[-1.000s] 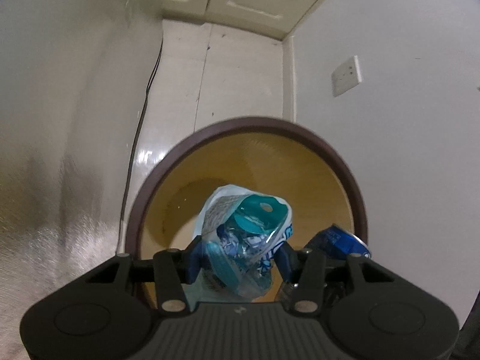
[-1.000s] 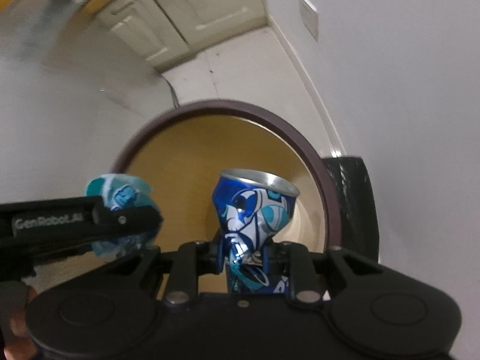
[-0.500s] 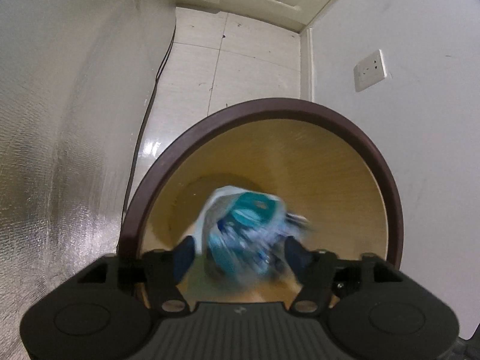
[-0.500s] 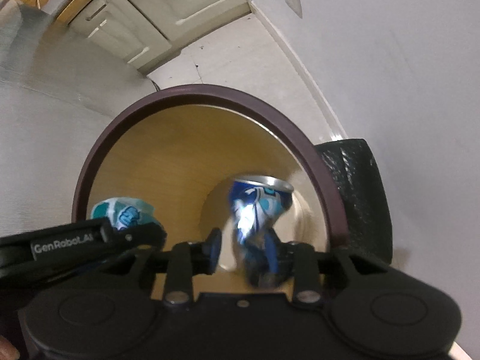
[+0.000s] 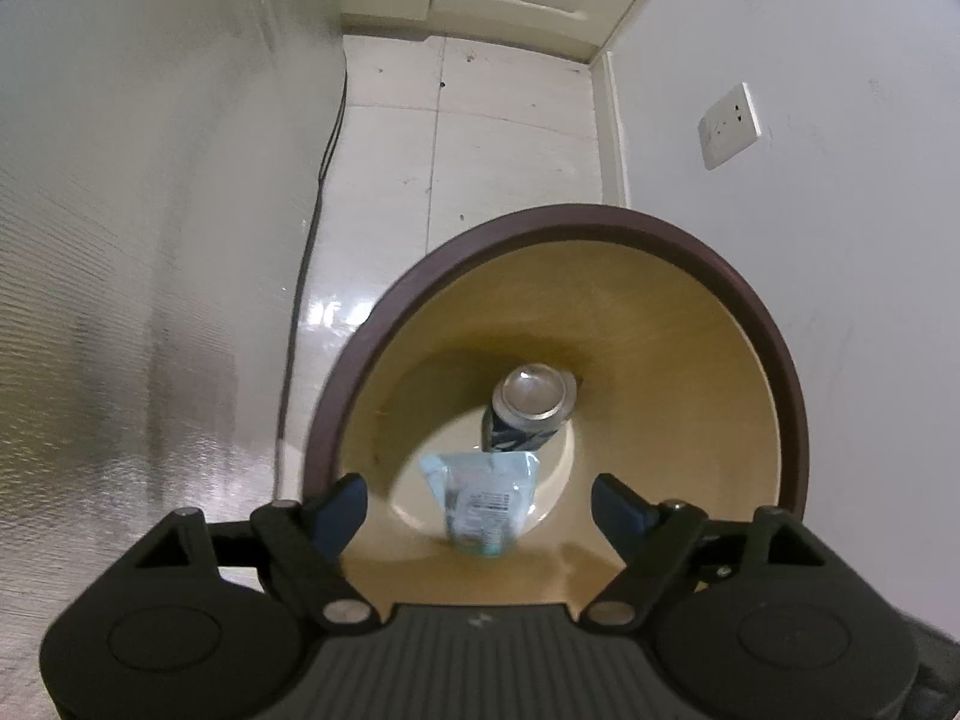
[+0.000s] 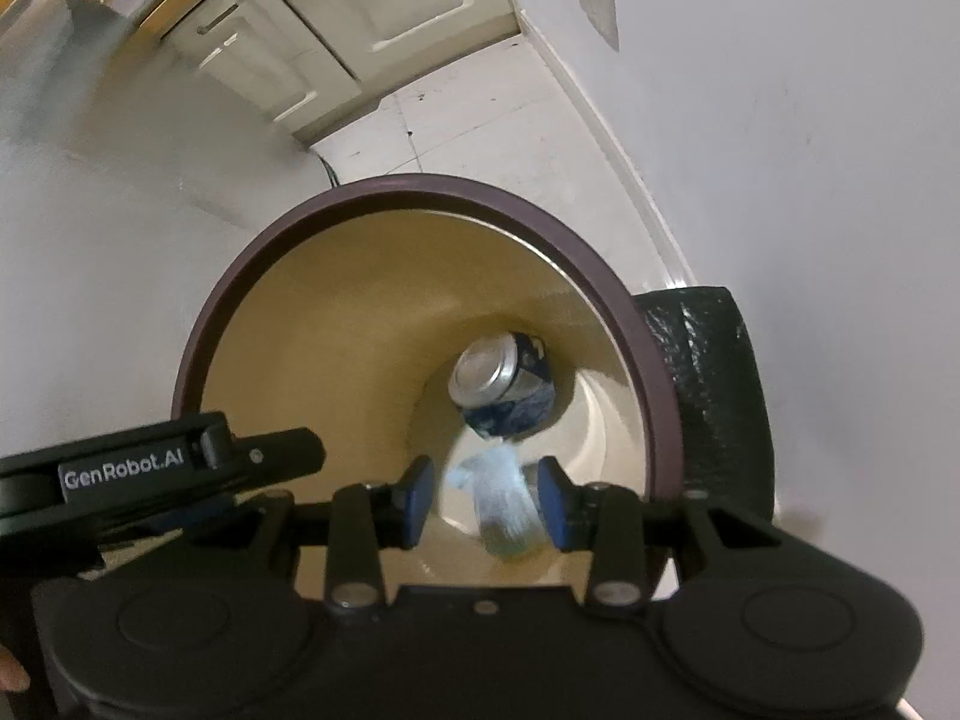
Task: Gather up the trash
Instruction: 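Open the left tool over the wastebasket while the right tool releases the can, then withdraw both tools from the wastebasket back toward the table, then grasp the red snack box with the left tool while the right tool grasps the brown paper bag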
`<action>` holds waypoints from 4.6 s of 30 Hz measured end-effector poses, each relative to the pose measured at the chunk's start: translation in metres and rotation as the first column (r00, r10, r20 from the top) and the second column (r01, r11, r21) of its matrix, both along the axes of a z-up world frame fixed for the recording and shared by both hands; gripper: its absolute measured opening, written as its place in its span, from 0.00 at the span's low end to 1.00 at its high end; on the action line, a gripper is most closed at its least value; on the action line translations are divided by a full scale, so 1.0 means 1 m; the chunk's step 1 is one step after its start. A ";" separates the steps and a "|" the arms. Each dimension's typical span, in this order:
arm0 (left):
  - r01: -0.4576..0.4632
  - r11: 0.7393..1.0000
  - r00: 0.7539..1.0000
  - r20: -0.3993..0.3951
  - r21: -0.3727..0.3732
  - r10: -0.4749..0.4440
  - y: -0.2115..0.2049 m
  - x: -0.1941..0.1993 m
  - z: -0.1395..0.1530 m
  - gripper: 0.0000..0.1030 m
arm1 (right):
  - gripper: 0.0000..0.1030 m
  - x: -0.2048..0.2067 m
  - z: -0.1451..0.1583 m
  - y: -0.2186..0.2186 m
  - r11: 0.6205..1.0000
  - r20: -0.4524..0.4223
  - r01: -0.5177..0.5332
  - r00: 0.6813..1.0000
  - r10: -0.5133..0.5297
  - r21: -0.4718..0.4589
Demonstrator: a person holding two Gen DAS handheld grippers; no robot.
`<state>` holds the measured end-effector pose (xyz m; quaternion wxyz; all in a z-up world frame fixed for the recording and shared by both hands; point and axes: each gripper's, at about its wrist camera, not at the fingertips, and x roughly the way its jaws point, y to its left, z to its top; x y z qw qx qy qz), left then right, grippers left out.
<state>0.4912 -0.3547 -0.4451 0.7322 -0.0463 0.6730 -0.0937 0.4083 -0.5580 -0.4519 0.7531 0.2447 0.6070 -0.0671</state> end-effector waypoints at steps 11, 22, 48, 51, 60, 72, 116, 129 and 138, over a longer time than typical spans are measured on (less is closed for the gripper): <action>0.084 0.996 0.995 0.044 0.028 -0.085 0.012 -0.022 0.038 0.93 | 0.50 -0.016 0.040 0.006 0.996 0.031 -0.078 0.996 0.080 -0.037; 0.124 0.989 0.987 0.095 0.076 -0.131 0.036 -0.045 0.073 1.00 | 0.89 -0.040 0.081 0.010 0.987 0.047 -0.117 0.991 0.123 -0.111; 0.122 0.992 0.949 0.290 0.021 -0.123 0.092 -0.133 0.201 1.00 | 1.00 -0.110 0.206 0.040 0.941 0.200 -0.147 0.956 0.214 -0.305; 0.131 0.991 0.937 0.324 0.009 -0.127 0.101 -0.149 0.219 1.00 | 1.00 -0.123 0.223 0.048 0.937 0.228 -0.141 0.948 0.220 -0.320; 0.133 0.990 0.886 0.451 -0.039 -0.102 0.154 -0.206 0.286 1.00 | 1.00 -0.174 0.283 0.084 0.925 0.326 -0.090 0.919 0.220 -0.369; 0.122 0.991 0.802 0.594 -0.060 -0.063 0.243 -0.279 0.353 1.00 | 1.00 -0.254 0.362 0.165 0.909 0.482 -0.002 0.848 0.222 -0.416; -0.135 0.990 0.629 0.768 -0.048 0.123 0.504 -0.365 0.424 1.00 | 1.00 -0.311 0.445 0.429 0.889 0.686 -0.075 0.609 0.399 -0.451; -0.257 0.964 0.659 0.716 -0.071 0.229 0.511 -0.313 0.403 1.00 | 1.00 -0.233 0.420 0.448 0.846 0.648 -0.261 0.552 0.525 -0.464; -0.233 0.969 0.740 0.630 -0.087 0.235 0.533 -0.259 0.374 1.00 | 1.00 -0.181 0.384 0.468 0.857 0.618 -0.307 0.596 0.513 -0.414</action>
